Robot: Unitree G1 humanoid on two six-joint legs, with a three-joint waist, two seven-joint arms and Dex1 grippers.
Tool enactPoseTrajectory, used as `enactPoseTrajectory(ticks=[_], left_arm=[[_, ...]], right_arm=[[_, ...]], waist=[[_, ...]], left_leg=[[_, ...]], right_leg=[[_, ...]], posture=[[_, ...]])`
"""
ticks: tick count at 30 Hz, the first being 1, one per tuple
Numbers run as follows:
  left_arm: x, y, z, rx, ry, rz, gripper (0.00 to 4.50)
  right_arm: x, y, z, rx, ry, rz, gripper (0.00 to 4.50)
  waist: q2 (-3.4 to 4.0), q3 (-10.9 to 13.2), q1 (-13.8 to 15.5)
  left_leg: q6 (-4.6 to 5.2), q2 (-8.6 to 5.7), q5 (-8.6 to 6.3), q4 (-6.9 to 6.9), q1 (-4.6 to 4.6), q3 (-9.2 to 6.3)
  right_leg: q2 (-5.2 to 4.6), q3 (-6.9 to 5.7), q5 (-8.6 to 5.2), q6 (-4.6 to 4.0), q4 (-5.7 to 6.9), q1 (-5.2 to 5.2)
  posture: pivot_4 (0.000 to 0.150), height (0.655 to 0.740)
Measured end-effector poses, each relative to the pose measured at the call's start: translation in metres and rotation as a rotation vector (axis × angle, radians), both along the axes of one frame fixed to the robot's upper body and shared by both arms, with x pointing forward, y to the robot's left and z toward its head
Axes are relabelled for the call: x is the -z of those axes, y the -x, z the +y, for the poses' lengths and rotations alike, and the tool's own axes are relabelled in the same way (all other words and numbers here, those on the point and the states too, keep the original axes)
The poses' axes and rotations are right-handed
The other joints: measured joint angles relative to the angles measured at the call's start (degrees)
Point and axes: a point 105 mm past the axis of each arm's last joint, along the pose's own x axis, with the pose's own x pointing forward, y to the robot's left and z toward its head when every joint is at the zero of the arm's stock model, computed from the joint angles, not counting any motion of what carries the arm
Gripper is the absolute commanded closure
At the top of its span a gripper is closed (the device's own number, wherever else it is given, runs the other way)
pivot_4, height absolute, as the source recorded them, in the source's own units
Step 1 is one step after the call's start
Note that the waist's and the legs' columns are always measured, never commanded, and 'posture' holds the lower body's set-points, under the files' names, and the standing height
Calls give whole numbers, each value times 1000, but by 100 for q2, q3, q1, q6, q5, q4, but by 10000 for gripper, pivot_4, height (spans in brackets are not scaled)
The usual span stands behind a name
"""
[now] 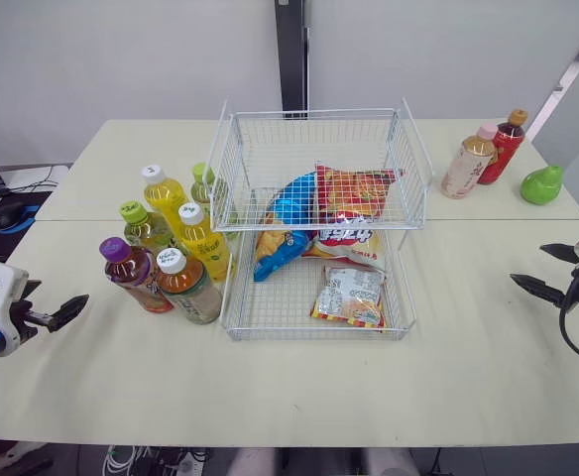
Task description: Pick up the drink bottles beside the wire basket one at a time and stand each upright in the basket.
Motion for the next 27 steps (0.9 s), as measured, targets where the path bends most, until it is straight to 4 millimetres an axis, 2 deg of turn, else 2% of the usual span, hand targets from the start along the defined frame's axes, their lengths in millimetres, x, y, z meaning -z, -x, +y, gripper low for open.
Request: enactPoseTrajectory(ticks=[12,19,27], left_arm=[[-23,1,-1,53,132,-121,348],[-10,21,6,41,175,-61,348],[-16,28,-5,86,162,-62,348]], right_arm=[[-3,-4,1,19,-20,-33,0],[-13,-4,7,-1,-60,-52,0],[-10,-1,8,-8,-50,-41,0]], waist=[[0,0,-4],[0,0,2],[0,0,9]], left_leg=[[0,-2,0,1,-1,2],[0,1,0,1,-1,0],[0,0,0,1,-2,2]], right_leg=[[0,0,0,0,1,-2],[-4,1,0,0,1,-2],[-12,1,0,-1,1,-3]], posture=[[1500,7400],[1500,7400],[1500,7400]])
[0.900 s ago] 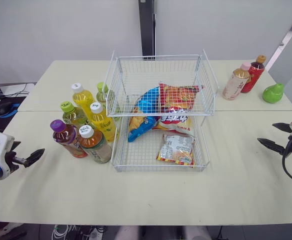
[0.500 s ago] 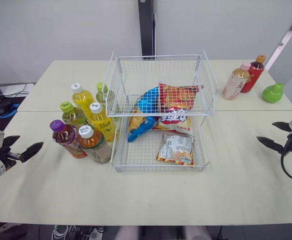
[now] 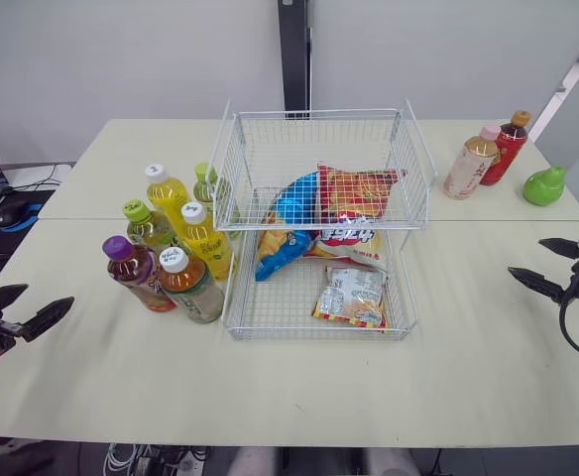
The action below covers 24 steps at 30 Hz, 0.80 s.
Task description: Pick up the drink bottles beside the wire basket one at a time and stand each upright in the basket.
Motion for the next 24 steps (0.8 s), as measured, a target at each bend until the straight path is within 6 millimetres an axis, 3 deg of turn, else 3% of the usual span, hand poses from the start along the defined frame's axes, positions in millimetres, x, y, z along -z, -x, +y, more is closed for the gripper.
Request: enactPoseTrajectory(ticks=[5,9,16,20,24], left_arm=[[0,-1,-3,2,8,4,348],[-2,-2,-6,12,14,8,348],[-2,-1,-11,23,24,16,348],[-4,3,-14,23,33,7,348],[-3,9,-14,15,38,18,348]], right_arm=[[-1,1,3,-15,14,-9,0],[-14,5,22,-97,16,-49,0],[-68,33,84,-328,-39,-133,0],[-116,50,123,-448,-98,-220,0],[-147,64,160,-596,-128,-261,0]], waist=[[0,0,-3],[1,0,-9],[1,0,4],[1,1,0],[-6,-1,11]], left_leg=[[0,2,0,0,0,0],[0,3,0,-1,-2,0],[0,7,0,0,-14,-1],[-1,20,-1,0,-16,6],[-3,38,-3,0,-20,4]], right_leg=[[0,-1,0,0,0,0],[0,0,0,0,0,-3],[-1,0,0,0,0,-14],[0,1,-1,-6,-1,-21],[8,3,-2,-22,-4,-24]], posture=[[1500,7400],[1500,7400],[1500,7400],[1500,7400],[1500,7400]])
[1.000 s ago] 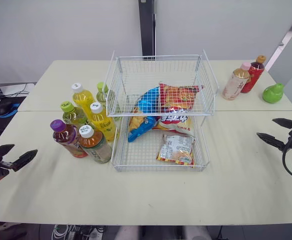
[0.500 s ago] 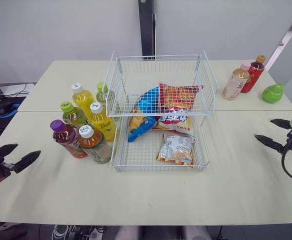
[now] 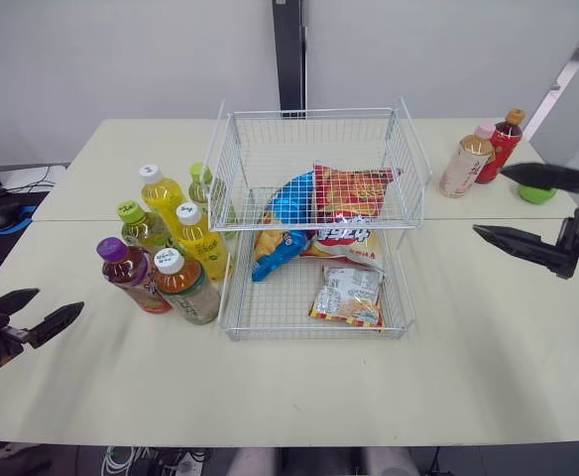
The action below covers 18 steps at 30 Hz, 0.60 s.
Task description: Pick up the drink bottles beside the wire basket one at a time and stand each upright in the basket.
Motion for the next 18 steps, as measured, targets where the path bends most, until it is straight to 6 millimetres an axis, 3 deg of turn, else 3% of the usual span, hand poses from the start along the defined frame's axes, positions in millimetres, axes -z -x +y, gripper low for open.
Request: enactPoseTrajectory(ticks=[8,14,18], left_arm=[[-15,12,-9,-8,9,-38,348],[-41,25,-32,-8,85,-116,348],[-65,18,-56,-5,138,-233,348]], right_arm=[[4,6,71,-339,33,54,0],[22,5,94,-470,5,142,0],[29,1,101,-495,2,150,0]], waist=[[-8,3,-11],[-15,0,16],[-15,0,36]], left_leg=[[-12,27,-7,-1,-6,10],[-16,27,-9,5,-12,9],[-16,27,-9,16,-10,7]], right_leg=[[11,-10,10,-17,-5,-27],[13,-12,11,-16,-3,-28],[19,-15,13,-13,2,-22]], posture=[[1500,7400],[1500,7400],[1500,7400]])
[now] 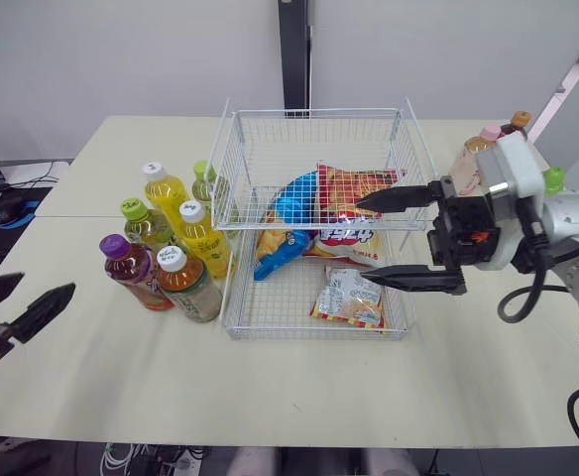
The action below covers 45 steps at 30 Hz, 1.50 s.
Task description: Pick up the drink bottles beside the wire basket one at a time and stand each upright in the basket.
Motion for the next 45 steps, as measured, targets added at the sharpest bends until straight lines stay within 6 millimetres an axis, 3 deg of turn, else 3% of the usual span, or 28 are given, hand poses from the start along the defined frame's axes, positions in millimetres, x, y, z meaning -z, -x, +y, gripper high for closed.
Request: enactPoseTrajectory(ticks=[5,13,19,34,37,45], left_arm=[[-13,-15,-20,1,43,-81,348],[-9,-43,-35,-23,18,-80,348],[4,-53,-29,-57,-35,-23,348],[10,-69,-45,3,-85,12,348],[12,-71,-47,13,-86,19,6164],[15,-72,-47,3,-80,39,30619]], right_arm=[[-2,-4,-2,-3,9,-13,0],[-4,-2,-5,-24,14,-17,0],[-4,-2,-6,-20,13,-18,0],[-8,-2,-3,-14,20,-21,0],[-10,-2,-3,-7,22,-24,0],[-11,-3,-2,1,24,-11,0]], waist=[[-1,-1,-7],[-3,-2,-25],[-3,-2,-25],[-3,-1,-18],[-3,-1,-23],[-3,-1,-22]], left_leg=[[0,3,0,0,3,10],[0,9,0,1,4,14],[0,13,0,0,3,13],[-1,14,0,0,2,12],[-1,14,-1,0,2,12],[-1,14,-1,0,2,11]], right_leg=[[9,-4,3,1,3,3],[33,3,12,-5,3,2],[53,6,14,-8,3,1],[53,7,15,-7,3,0],[53,7,15,-7,3,-1],[53,6,15,-7,3,-1]], posture=[[1500,7400],[1500,7400],[1500,7400],[1500,7400],[1500,7400],[1500,7400]])
